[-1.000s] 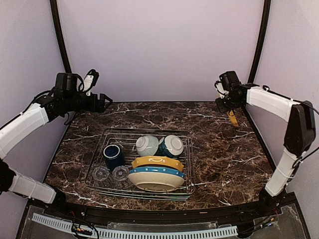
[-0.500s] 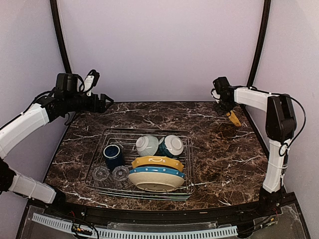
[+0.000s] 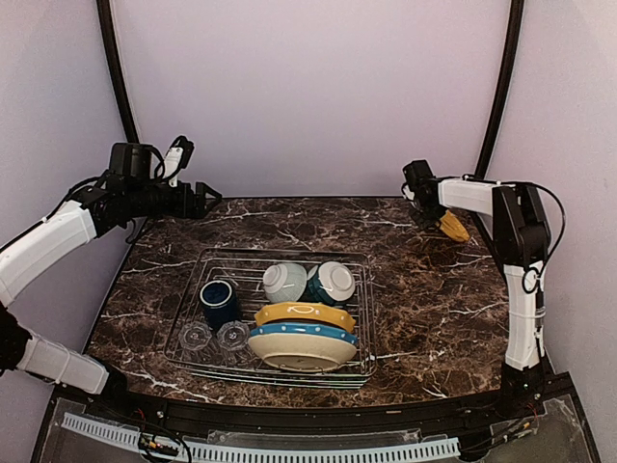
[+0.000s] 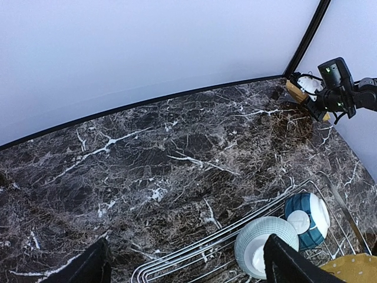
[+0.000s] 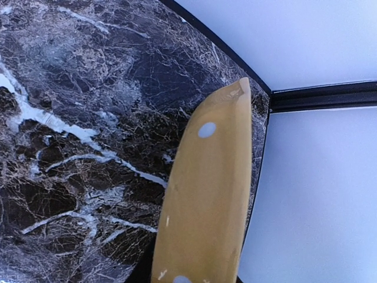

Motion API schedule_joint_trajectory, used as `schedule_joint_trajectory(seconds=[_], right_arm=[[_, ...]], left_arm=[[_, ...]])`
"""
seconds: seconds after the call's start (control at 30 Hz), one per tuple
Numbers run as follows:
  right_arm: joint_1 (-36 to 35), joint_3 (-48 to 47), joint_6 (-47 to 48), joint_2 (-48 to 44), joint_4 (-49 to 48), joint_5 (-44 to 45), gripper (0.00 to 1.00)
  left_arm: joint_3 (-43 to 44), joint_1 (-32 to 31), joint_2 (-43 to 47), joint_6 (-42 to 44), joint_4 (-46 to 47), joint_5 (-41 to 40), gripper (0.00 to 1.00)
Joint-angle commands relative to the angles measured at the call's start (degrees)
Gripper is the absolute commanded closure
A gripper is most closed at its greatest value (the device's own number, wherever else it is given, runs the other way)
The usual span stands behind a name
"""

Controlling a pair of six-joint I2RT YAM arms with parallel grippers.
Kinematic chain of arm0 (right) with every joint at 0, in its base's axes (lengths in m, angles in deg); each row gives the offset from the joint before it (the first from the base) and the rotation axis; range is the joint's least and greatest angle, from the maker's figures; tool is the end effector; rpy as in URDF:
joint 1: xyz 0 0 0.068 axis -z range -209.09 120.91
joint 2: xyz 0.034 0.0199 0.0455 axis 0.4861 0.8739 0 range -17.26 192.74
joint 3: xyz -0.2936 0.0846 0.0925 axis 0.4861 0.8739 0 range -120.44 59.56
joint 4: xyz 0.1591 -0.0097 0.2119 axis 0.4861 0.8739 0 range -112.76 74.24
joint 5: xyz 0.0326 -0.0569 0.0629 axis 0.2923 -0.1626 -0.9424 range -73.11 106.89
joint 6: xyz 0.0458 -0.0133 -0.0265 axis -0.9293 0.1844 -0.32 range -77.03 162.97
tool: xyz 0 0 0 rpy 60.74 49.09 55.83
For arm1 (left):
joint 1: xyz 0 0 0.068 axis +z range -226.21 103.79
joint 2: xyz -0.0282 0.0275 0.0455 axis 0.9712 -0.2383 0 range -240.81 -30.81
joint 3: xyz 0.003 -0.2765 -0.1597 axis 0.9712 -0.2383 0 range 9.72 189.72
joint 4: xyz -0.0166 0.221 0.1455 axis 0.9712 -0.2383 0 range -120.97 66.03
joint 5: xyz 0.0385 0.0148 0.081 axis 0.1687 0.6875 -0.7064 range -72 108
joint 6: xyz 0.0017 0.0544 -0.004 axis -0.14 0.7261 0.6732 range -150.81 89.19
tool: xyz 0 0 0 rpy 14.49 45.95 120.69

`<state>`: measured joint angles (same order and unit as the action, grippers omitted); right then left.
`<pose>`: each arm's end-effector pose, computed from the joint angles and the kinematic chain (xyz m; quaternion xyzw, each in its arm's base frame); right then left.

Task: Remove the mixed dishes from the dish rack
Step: Place the plate in the corner of the board.

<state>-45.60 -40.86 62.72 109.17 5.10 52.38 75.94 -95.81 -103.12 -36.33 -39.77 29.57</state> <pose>0.5010 0.1266 0.2253 -0.1919 0.8899 -0.2979 0.2871 0.2623 -0.1011 0.4029 0.1570 0.8112 -0.2027 0.5256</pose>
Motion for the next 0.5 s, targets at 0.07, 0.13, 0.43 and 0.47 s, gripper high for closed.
schedule_joint_trajectory(seconds=[0.07, 0.13, 0.43, 0.47], right_arm=[[0.61, -2.33, 0.91, 1.83, -2.28, -2.2, 0.79], [0.68, -2.31, 0.95, 2.61, -2.13, -1.6, 0.69], [1.4, -4.42, -0.85, 3.27, 0.11, -5.07, 0.42], [1.4, -4.36, -0.97, 2.78, 0.33, -5.82, 0.37]], left_arm=[[-1.06, 0.35, 0.12, -0.64, 0.95, 0.96, 0.11], [-0.87, 0.35, 0.05, -0.66, 0.76, 0.95, 0.11], [-1.15, 0.35, -0.34, -0.92, 1.19, 1.32, 0.11], [-1.28, 0.35, -0.39, -0.92, 1.26, 0.97, 0.11]])
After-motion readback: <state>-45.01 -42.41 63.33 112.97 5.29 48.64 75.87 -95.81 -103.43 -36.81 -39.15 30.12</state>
